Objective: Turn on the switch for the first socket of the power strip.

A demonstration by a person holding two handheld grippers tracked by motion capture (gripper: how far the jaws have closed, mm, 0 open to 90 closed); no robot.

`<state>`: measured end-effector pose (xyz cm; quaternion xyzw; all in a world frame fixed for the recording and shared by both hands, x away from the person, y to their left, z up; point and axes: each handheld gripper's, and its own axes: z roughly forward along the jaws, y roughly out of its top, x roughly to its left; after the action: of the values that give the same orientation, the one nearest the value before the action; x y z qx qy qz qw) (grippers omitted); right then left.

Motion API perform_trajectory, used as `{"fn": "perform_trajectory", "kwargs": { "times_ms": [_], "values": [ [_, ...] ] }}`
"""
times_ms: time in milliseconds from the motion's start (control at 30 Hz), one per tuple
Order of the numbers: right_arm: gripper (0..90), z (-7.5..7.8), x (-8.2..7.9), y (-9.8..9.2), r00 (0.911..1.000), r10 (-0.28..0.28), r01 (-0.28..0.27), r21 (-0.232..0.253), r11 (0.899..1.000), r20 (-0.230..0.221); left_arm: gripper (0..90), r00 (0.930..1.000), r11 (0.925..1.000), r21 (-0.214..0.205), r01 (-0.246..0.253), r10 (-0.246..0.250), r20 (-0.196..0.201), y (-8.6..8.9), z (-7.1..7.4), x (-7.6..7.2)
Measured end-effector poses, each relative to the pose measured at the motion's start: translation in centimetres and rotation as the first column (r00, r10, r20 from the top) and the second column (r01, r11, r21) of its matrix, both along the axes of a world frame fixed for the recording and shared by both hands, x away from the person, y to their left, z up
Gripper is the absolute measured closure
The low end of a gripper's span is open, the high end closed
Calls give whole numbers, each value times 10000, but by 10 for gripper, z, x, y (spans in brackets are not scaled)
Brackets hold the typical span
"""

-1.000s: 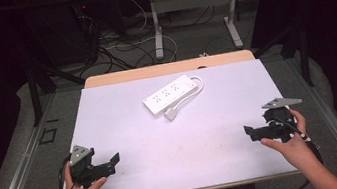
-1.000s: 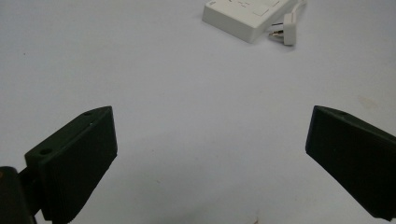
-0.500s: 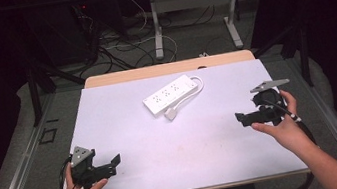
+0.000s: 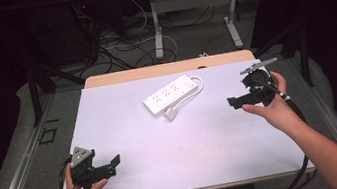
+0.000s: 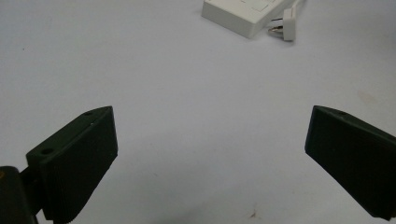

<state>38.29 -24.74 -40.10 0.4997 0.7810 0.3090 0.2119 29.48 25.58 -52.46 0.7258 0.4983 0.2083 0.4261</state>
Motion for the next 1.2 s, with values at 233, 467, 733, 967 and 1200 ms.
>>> {"fn": "perform_trajectory", "kwargs": {
  "times_ms": [233,467,733,967,1200],
  "values": [
    [85,8,20,11,9997,52,-58,-272,9996,-222,25,10000,10000,-3,10,-10,37,0,0,0],
    [139,16,45,19,9991,-41,36,-141,9999,-418,26,10000,10000,8,18,-18,35,0,0,0],
    [150,13,71,34,9976,-124,119,-75,9999,-683,27,10000,10000,54,24,-24,-9,1,0,1],
    [203,6,90,51,9965,10,-21,-127,9999,-834,29,10000,10000,-22,11,-11,15,0,-1,1],
    [266,1,107,69,9977,117,-130,-188,9997,-669,30,10000,10000,-65,10,-10,13,1,-2,1]
  ]
}}
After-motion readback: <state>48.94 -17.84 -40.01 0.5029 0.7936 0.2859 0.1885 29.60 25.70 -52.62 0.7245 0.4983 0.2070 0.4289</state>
